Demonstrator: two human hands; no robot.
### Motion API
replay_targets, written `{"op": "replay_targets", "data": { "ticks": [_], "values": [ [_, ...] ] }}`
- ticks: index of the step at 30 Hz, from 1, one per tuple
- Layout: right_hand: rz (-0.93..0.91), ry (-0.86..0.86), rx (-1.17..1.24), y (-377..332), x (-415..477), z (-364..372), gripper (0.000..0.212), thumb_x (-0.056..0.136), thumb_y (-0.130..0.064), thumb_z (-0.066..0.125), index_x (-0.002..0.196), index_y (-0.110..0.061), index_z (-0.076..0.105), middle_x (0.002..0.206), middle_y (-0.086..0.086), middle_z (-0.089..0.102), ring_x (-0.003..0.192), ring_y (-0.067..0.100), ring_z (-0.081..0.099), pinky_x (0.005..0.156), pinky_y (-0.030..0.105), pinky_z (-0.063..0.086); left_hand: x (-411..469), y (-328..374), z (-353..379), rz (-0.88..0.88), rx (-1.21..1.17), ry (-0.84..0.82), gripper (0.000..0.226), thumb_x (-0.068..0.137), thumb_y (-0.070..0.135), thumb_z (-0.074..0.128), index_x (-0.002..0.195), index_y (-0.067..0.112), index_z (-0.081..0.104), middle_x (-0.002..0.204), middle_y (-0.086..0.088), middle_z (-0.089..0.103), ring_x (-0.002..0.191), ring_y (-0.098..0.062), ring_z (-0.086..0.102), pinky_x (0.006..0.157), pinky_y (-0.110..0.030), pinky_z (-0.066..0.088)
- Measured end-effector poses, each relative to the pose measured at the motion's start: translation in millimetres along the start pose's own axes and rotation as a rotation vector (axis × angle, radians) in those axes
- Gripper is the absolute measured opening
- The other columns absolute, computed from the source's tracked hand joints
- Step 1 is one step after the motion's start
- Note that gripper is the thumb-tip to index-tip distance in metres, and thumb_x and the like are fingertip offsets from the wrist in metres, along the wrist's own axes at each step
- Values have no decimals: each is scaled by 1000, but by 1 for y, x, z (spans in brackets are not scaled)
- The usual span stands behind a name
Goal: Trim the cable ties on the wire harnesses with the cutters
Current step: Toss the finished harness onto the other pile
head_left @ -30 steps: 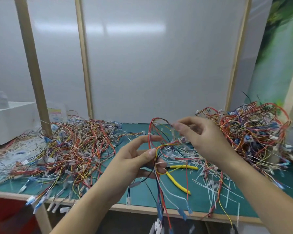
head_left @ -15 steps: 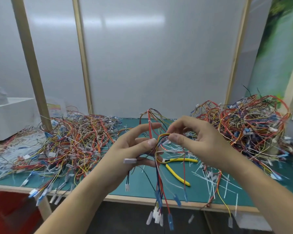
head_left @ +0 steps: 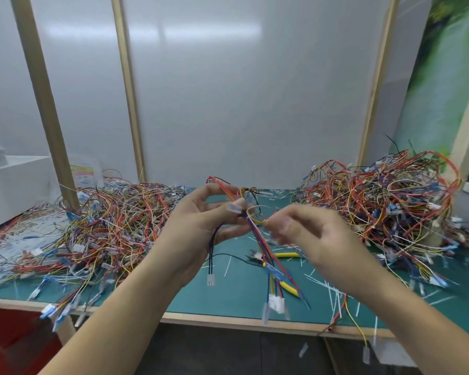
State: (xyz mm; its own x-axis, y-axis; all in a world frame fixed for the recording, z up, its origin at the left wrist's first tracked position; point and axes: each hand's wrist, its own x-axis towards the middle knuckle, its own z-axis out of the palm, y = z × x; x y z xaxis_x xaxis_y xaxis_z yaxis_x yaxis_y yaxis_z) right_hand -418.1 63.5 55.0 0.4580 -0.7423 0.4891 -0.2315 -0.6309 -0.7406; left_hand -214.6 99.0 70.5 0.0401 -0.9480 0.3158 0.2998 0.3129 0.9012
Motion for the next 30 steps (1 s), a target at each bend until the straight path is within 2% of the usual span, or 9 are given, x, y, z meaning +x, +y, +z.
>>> {"op": "replay_targets", "data": {
  "ticks": [2,3,6,10,15,18,21,27,30],
  "values": [
    [95,-280,88,-4,-4,8,25,87,-48,63,97,-26,71,86,-2,75,83,17,72,81,38,58,3,-2,3,42,49,1,34,68,11,74,99,3,62,83,-15,73,69,-21,70,60,-24,58],
    [114,-325,163,-6,-4,10,20,88,-41,65,95,-23,70,81,0,75,78,17,71,75,34,58,5,-3,5,57,76,3,31,71,12,74,98,3,61,82,-15,73,68,-20,69,59,-24,57],
    [141,-273,308,-7,-3,7,14,90,-27,65,94,-14,70,69,3,68,64,13,63,61,25,52,10,-4,5,76,113,18,24,78,11,72,97,4,60,83,-15,73,66,-19,69,56,-25,57],
    [160,-301,404,-5,-5,2,13,94,-13,66,102,-5,70,71,4,67,63,11,63,60,23,50,12,-6,3,54,137,-3,35,70,20,74,98,4,59,86,-16,73,68,-22,70,54,-25,57],
    [204,-322,632,-6,-4,-13,23,88,-16,66,107,-4,71,70,7,64,61,15,60,59,24,53,11,-9,-13,-57,207,-79,39,90,36,66,108,2,63,92,-19,72,78,-29,71,66,-33,60],
    [215,-273,700,-5,0,-29,25,90,-16,65,111,-3,72,69,6,60,60,16,56,61,26,55,-3,-13,-33,-136,383,-386,38,96,37,58,117,6,62,104,-19,72,95,-37,70,78,-38,57],
    [247,-190,695,0,5,-45,30,88,-16,60,112,-4,73,67,5,56,58,15,54,60,27,55,-16,-14,-42,-183,436,-631,28,96,22,63,118,5,62,93,-15,72,85,-27,68,80,-33,52],
    [254,-112,756,9,14,-56,33,89,-17,56,114,-3,72,64,2,50,56,14,50,57,28,52,-12,-8,-44,-124,513,-508,10,94,15,64,103,14,70,110,-15,72,111,-28,66,103,-40,50],
    [263,-79,820,13,20,-66,37,92,-20,55,120,-1,68,64,-2,46,56,12,46,57,26,50,-13,-9,-38,-170,363,-517,10,96,12,60,103,6,65,106,-21,71,103,-34,69,84,-35,59]
  ]
}}
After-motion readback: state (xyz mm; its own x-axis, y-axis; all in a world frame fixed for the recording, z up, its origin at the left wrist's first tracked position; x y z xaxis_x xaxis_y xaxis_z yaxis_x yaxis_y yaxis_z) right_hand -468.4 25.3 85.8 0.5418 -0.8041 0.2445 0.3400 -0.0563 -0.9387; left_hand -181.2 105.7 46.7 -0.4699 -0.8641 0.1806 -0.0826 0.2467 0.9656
